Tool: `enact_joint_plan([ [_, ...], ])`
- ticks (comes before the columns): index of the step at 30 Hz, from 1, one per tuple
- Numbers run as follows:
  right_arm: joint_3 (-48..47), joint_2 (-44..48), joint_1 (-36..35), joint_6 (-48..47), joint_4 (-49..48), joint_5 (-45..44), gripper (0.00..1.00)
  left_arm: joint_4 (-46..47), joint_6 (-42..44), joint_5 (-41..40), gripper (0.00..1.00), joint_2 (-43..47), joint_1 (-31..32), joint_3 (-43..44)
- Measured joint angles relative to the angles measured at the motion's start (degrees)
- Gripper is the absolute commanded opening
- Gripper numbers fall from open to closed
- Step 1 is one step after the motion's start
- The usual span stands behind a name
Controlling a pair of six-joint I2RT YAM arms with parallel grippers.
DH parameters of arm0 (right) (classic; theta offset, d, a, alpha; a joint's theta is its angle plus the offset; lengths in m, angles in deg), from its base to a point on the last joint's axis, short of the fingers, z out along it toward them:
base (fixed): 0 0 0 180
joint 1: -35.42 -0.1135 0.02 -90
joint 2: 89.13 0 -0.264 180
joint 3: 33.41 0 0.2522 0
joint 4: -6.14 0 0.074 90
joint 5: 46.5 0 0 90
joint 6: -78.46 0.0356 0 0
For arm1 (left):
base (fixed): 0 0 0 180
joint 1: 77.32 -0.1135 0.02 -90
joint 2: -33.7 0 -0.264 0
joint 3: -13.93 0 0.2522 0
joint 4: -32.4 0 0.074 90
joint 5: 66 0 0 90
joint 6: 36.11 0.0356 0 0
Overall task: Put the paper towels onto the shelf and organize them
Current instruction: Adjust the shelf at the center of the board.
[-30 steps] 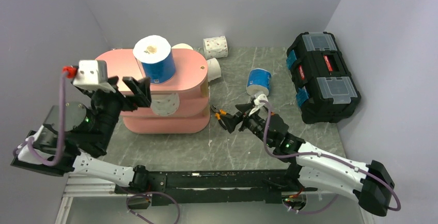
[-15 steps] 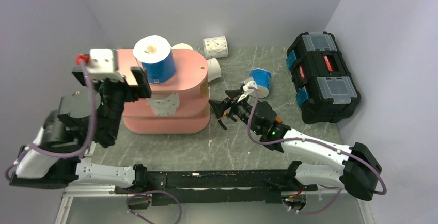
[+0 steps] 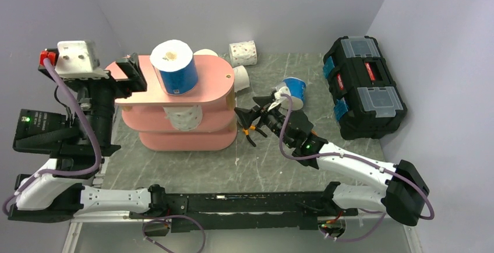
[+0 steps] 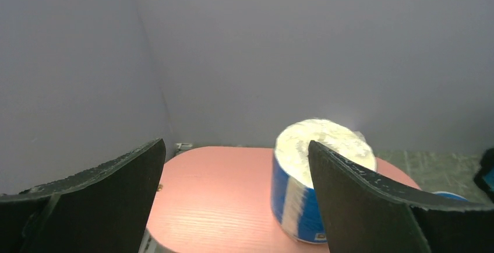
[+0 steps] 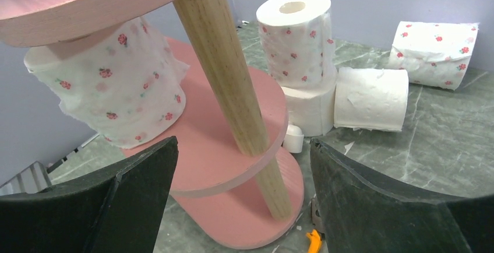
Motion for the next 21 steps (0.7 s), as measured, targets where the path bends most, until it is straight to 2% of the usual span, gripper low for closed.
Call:
enact_joint_plan([
  [2, 0.0, 0.0, 0.13, -0.02, 0.0, 0.22, 0.85, 3.8, 3.28, -1.31, 0.99, 1.22, -0.57, -1.9],
  [5, 0.0, -0.02, 0.24, 0.0, -0.39, 0.92, 0.85, 2.51, 2.84, -3.87, 0.99, 4.17, -1.2, -4.37],
  [13, -0.68, -3.37, 0.24, 0.02, -2.84, 4.11, 0.83, -14.95, -12.92, -8.09, 0.99, 11.34, -1.55, -4.5],
  [17, -2.95, -7.08, 0.24, -0.2, -3.02, 4.85, 0.82, -19.63, -17.31, -8.35, 1.0, 11.85, -1.57, -4.59],
  [21, -5.38, -10.62, 0.26, -1.25, -3.93, 4.46, 0.8, -28.85, -24.37, -7.45, 0.99, 11.19, -1.57, -3.08],
])
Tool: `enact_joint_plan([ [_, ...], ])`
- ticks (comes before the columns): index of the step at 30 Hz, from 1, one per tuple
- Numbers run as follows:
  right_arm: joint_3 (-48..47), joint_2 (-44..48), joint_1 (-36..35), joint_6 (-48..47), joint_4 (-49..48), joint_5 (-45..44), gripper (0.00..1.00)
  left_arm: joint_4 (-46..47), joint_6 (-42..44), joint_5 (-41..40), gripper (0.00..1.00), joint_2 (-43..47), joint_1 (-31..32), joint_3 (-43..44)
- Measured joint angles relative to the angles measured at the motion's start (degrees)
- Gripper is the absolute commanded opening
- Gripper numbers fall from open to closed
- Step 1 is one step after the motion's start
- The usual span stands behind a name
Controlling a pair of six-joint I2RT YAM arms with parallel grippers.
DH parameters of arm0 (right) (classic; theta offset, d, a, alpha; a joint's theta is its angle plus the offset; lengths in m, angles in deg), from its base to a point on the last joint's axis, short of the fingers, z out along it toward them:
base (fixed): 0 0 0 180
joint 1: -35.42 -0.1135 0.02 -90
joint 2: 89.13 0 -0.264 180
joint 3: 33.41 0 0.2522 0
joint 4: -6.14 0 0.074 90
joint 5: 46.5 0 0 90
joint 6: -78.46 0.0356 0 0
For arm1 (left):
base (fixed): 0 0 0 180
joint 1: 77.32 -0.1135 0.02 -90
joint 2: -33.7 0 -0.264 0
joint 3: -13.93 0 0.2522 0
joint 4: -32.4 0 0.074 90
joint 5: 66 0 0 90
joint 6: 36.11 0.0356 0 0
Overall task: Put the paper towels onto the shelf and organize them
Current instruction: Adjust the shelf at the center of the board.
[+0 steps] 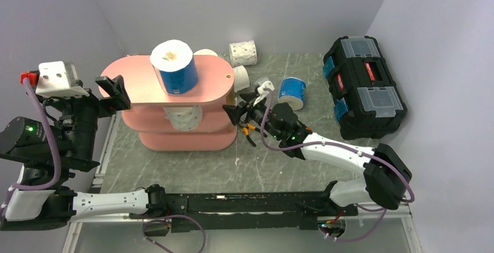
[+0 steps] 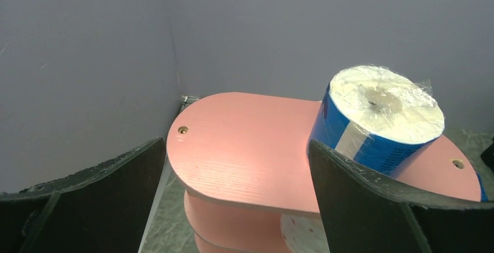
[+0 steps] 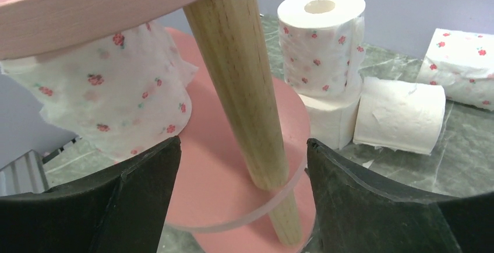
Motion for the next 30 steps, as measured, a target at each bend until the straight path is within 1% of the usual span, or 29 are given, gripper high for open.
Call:
enact_joint_plan([
  [4, -3.04, -4.07, 0.09, -1.29, -1.25, -0.83, 0.74, -9.33, -8.11, 1.86, 0.99, -0.61, 0.0, 2.47],
  [8, -6.14, -8.63, 0.61, -1.86, -2.27, -2.08, 0.64, -16.57, -15.1, 4.26, 0.99, -0.46, 0.0, 2.64],
  [11, -6.78, -10.38, 1.18, -2.08, -2.58, -3.5, 0.56, -21.35, -20.52, 6.69, 0.99, -0.28, 0.0, 1.95],
  [15, -7.19, -11.39, 1.2, -1.97, -3.61, -3.32, 0.47, -26.71, -26.77, 10.38, 0.99, 0.57, 0.0, -0.63],
  [20, -7.41, -12.09, 1.36, -2.56, -4.72, -2.97, 0.32, -30.73, -32.44, 15.26, 0.99, 3.67, 0.0, -7.1],
  [24, -7.41, -12.22, 1.42, -3.45, -5.09, -2.95, 0.24, -31.95, -35.26, 18.08, 0.99, 6.14, 0.0, -10.73],
  [30, -7.39, -12.2, 1.4, -4.17, -5.11, -3.13, 0.1, -32.63, -37.16, 20.61, 0.99, 7.08, 0.0, -13.27],
])
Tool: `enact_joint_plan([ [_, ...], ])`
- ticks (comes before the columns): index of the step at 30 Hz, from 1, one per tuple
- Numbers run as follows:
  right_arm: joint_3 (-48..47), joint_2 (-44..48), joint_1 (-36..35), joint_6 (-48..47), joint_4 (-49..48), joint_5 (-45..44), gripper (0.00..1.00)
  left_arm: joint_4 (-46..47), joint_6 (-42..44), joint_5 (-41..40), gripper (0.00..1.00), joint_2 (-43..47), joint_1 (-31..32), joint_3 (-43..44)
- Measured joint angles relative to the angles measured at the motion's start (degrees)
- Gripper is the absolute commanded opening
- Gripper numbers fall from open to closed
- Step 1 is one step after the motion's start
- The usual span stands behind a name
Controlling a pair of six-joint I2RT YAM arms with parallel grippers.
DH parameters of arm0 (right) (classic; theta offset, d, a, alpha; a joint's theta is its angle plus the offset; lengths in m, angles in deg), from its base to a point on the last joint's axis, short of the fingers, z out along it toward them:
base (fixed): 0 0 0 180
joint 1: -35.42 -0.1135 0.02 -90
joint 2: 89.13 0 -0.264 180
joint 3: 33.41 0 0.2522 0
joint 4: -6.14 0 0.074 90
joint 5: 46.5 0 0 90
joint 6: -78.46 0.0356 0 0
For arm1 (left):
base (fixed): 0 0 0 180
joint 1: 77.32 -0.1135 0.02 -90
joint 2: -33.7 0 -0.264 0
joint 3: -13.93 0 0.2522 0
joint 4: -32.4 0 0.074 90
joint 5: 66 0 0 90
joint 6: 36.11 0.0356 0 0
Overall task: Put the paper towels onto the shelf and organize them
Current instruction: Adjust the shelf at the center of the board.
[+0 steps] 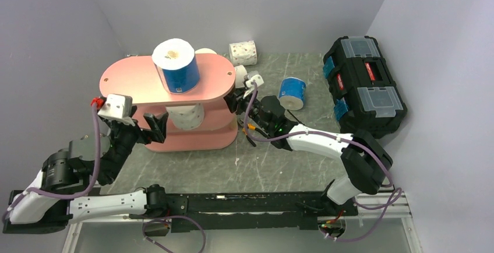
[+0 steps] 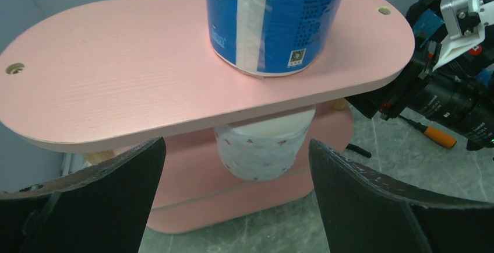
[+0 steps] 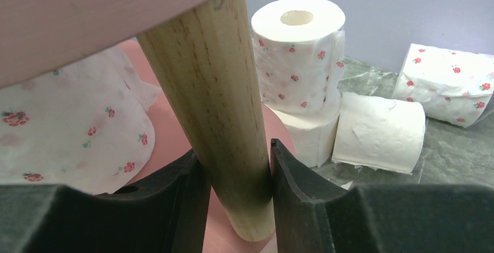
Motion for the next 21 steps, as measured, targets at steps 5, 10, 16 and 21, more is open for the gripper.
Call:
enact_joint_plan([
  [5, 0.44, 0.44, -0.22, -0.63, -0.02, -0.81, 0.0, -0.24, -0.98, 1.31, 0.99, 0.22, 0.0, -2.29],
  [10, 2.23, 2.8, -0.28, -2.12, 0.63, -3.96, 0.0, -0.28, -1.75, 2.16, 0.99, 0.81, 0.0, -4.37],
  [16, 4.02, 4.96, -0.28, -4.02, 1.07, -7.37, 0.0, 0.0, -2.73, 3.08, 0.99, 0.85, 0.0, -5.4],
  [21, 5.7, 6.91, -0.31, -4.76, 1.18, -10.1, 0.0, 0.28, -3.63, 3.85, 0.99, 0.94, 0.0, -7.78],
])
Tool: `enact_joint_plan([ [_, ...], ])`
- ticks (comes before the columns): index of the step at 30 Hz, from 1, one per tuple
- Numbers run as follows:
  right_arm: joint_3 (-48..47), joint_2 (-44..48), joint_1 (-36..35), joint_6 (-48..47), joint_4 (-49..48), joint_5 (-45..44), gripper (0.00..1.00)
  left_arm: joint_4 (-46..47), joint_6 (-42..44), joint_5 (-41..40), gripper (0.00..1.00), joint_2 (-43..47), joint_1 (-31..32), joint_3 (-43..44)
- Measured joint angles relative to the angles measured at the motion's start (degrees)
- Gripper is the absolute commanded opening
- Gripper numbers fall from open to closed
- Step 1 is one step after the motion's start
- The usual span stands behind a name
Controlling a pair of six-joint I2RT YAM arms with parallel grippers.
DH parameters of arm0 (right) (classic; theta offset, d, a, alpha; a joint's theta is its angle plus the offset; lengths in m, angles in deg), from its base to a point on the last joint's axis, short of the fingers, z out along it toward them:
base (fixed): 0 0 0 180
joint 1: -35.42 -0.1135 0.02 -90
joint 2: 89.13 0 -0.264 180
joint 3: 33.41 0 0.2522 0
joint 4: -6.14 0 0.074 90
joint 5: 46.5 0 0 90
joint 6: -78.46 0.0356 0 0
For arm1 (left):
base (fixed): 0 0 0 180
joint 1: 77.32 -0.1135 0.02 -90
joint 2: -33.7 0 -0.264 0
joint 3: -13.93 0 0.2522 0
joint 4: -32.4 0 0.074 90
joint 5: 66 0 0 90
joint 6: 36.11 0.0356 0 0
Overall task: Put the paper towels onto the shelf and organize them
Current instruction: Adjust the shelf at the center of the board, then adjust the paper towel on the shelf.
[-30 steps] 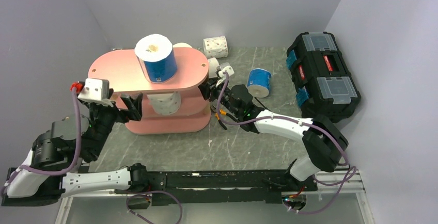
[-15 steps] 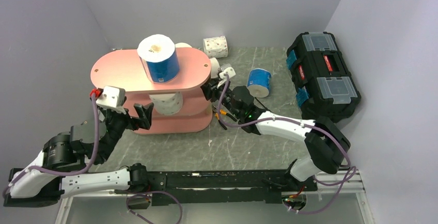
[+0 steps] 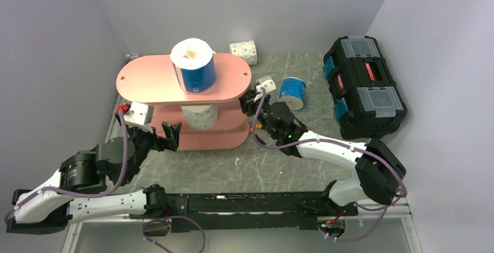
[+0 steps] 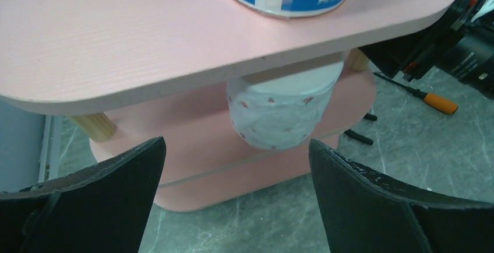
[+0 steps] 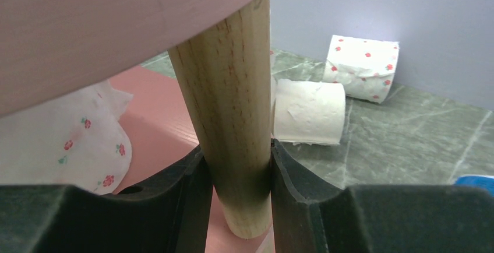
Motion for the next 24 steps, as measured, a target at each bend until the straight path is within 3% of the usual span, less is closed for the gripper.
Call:
enact_joint_plan([
  [13, 5.27, 6.64, 0.02, -0.42, 1.22, -6.4, 0.0, 6.71, -2.1, 2.47, 0.99, 3.8, 0.0, -12.96],
  [19, 5.4, 8.44, 0.26, -0.39, 4.11, -5.18, 0.44, 15.43, -1.53, 4.5, 0.99, 5.9, 0.0, -20.92],
  [24, 5.4, 10.36, 0.92, 0.66, 6.21, -4.76, 0.55, 25.11, 1.4, 6.38, 0.99, 7.56, 0.0, -28.28],
])
